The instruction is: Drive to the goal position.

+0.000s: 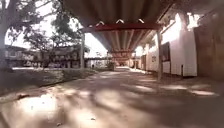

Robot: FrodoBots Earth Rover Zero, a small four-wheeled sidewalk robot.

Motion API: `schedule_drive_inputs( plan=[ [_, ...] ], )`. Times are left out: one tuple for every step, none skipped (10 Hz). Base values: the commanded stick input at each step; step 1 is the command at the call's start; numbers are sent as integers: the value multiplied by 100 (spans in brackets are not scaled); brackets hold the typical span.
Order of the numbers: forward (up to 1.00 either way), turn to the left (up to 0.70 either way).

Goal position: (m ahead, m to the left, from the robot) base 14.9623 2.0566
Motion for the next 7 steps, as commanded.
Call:
schedule_drive_inputs(
  plan=[
    [70,0],
    [70,0],
    [70,0],
    [70,0],
    [70,0],
    [70,0],
    [70,0]
  ],
)
